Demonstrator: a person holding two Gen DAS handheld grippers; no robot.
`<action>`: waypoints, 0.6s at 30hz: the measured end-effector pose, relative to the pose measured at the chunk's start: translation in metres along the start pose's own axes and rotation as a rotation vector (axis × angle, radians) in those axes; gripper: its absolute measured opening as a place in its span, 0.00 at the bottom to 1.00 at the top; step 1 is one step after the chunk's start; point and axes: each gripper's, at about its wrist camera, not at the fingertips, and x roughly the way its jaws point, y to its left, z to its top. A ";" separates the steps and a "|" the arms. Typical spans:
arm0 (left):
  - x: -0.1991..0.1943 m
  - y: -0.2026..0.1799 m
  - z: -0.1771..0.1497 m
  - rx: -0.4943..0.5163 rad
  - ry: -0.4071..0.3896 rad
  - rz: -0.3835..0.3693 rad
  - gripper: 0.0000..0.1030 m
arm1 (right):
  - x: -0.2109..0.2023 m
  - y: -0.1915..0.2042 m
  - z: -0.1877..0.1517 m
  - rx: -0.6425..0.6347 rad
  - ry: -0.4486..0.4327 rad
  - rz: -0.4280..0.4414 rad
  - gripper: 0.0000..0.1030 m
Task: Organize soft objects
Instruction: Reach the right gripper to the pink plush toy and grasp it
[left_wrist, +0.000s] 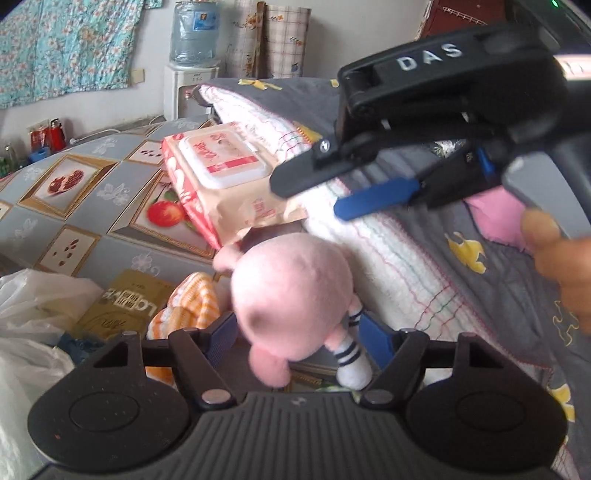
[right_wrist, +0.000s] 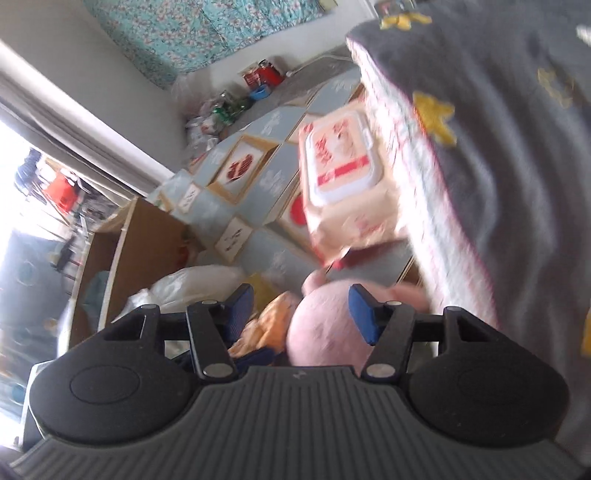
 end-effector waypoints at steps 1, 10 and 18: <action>-0.001 0.002 -0.001 0.002 0.010 0.007 0.70 | 0.005 0.003 0.006 -0.025 0.011 -0.016 0.56; -0.025 0.031 -0.011 -0.027 0.039 0.017 0.67 | 0.086 0.040 0.038 -0.273 0.240 -0.144 0.44; -0.024 0.040 -0.009 -0.055 0.036 -0.019 0.66 | 0.131 0.053 0.032 -0.363 0.363 -0.217 0.21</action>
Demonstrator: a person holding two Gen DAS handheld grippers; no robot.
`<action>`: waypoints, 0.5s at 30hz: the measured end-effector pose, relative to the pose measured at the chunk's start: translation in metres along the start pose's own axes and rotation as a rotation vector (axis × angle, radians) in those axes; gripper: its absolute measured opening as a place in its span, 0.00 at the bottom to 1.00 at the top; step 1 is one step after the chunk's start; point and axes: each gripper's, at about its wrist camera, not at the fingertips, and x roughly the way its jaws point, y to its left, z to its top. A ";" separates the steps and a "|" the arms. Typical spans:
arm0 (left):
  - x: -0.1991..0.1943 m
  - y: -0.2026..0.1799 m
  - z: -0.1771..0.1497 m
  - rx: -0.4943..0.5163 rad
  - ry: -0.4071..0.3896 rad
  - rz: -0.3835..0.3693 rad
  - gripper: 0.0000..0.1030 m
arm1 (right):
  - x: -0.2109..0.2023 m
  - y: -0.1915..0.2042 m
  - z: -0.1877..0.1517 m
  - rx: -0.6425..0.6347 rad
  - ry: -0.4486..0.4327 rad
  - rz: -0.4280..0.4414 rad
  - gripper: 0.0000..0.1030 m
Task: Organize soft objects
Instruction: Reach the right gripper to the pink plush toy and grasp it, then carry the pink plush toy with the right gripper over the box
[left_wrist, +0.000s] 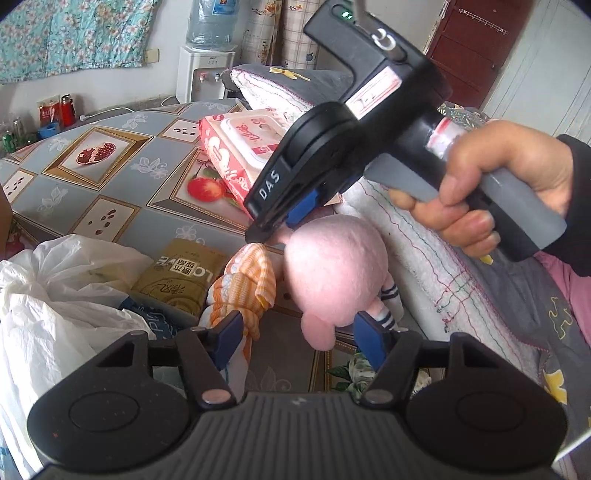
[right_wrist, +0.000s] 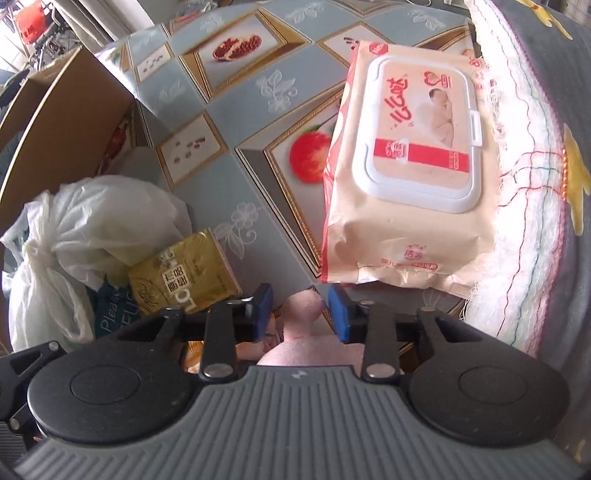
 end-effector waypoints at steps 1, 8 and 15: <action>0.001 -0.001 0.000 0.002 -0.002 0.001 0.66 | -0.002 0.000 -0.002 -0.002 -0.005 -0.011 0.18; 0.009 -0.015 -0.001 0.064 -0.058 -0.010 0.75 | -0.062 -0.017 -0.034 0.083 -0.172 0.071 0.12; 0.024 -0.051 -0.002 0.209 -0.115 0.012 0.85 | -0.106 -0.021 -0.088 0.146 -0.278 0.153 0.10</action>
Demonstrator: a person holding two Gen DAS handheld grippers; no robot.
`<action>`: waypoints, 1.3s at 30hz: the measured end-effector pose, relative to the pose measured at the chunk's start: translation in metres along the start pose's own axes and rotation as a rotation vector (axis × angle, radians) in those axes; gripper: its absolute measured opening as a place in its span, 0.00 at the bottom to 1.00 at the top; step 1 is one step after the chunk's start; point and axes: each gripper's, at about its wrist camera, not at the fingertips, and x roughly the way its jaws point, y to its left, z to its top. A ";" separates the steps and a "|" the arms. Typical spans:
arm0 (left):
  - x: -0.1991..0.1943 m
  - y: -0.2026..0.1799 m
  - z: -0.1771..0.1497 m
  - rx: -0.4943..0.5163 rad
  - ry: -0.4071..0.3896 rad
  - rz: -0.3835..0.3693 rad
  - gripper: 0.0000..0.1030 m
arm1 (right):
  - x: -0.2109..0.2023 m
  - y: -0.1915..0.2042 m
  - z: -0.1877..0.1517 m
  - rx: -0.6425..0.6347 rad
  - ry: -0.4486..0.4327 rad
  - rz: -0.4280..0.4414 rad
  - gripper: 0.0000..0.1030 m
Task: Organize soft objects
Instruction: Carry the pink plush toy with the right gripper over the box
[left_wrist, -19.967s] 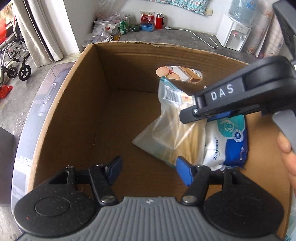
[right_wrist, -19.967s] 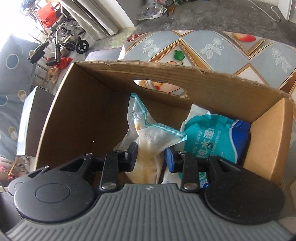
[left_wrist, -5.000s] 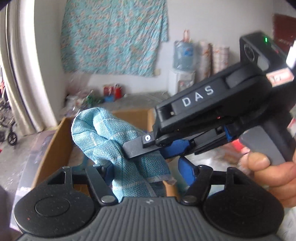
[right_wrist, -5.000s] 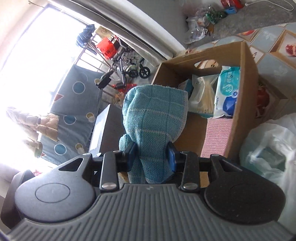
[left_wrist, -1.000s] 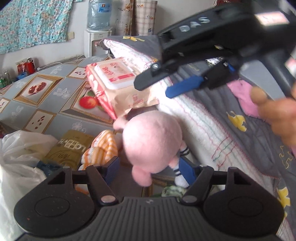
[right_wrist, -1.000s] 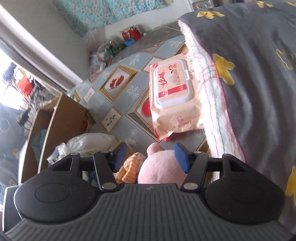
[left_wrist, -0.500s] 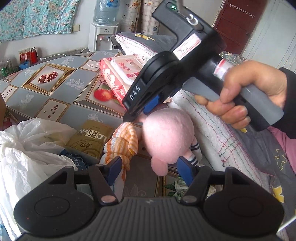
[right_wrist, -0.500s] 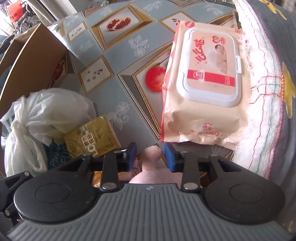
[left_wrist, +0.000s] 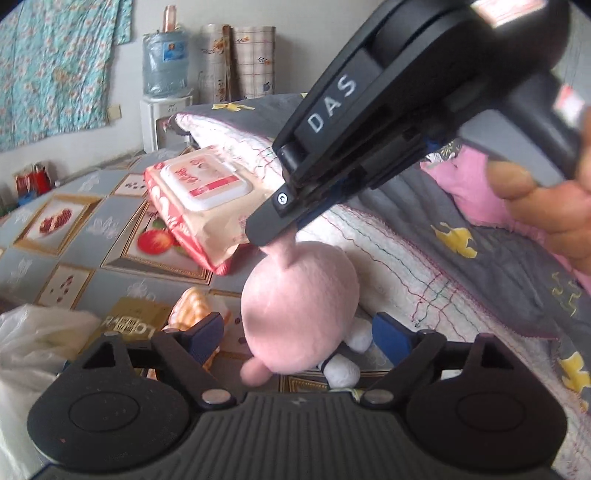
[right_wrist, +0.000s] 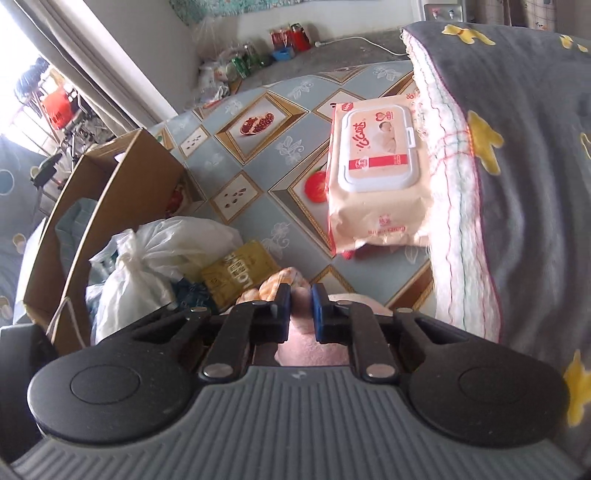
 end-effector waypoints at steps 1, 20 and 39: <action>0.002 -0.004 0.000 0.014 -0.004 0.009 0.84 | -0.005 0.000 -0.005 0.007 -0.012 0.006 0.10; -0.136 0.034 0.014 -0.150 -0.268 0.116 0.69 | -0.102 0.143 0.008 -0.231 -0.199 0.171 0.09; -0.234 0.268 -0.055 -0.519 -0.163 0.707 0.69 | 0.105 0.425 0.101 -0.473 0.128 0.604 0.09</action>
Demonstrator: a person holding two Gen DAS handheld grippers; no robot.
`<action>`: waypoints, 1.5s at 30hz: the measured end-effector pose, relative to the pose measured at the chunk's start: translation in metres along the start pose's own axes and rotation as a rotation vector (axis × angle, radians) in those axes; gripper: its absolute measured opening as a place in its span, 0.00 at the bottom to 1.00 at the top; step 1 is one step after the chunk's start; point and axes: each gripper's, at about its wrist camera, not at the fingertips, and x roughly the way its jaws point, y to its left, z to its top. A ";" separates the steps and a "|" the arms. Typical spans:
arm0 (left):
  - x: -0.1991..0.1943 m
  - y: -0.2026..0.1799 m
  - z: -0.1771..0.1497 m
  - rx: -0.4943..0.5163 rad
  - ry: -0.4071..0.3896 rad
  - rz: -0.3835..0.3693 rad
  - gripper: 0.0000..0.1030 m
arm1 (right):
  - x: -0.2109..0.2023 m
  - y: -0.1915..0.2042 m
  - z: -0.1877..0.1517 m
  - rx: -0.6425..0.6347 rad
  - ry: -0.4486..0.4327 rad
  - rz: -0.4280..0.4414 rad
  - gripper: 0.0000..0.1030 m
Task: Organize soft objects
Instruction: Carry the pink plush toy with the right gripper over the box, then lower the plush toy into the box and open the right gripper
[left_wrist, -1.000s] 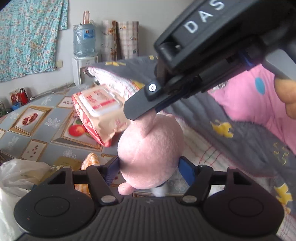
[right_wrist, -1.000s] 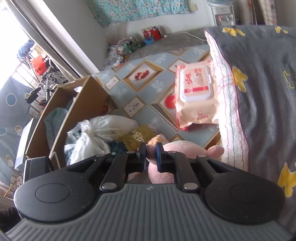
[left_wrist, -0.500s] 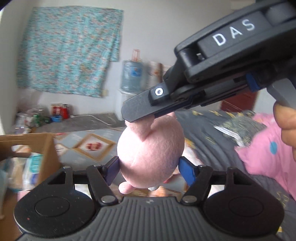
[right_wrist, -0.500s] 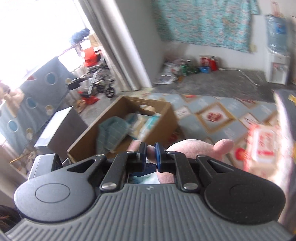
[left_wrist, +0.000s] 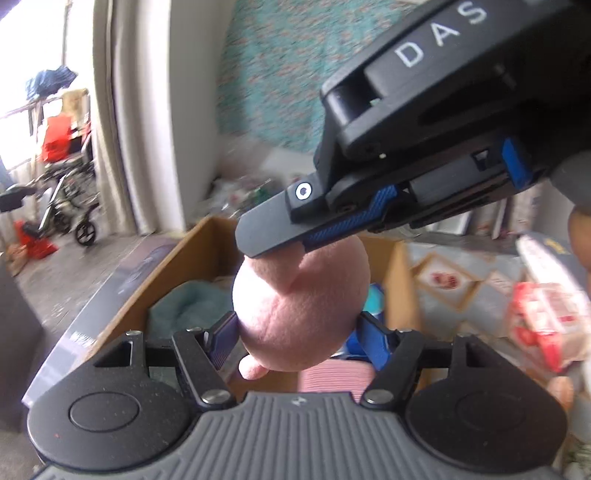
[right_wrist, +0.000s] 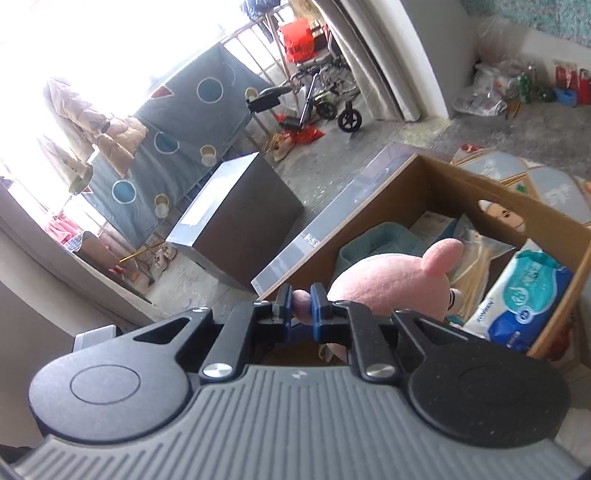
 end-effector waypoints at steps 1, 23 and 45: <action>0.011 0.007 0.001 -0.014 0.024 0.021 0.69 | 0.017 -0.005 0.007 0.003 0.025 0.011 0.09; 0.081 0.052 -0.027 -0.075 0.422 -0.116 0.68 | 0.118 -0.091 -0.007 0.155 0.303 -0.050 0.10; 0.064 0.055 -0.035 -0.070 0.423 -0.143 0.55 | 0.084 -0.080 -0.007 0.124 0.167 -0.243 0.47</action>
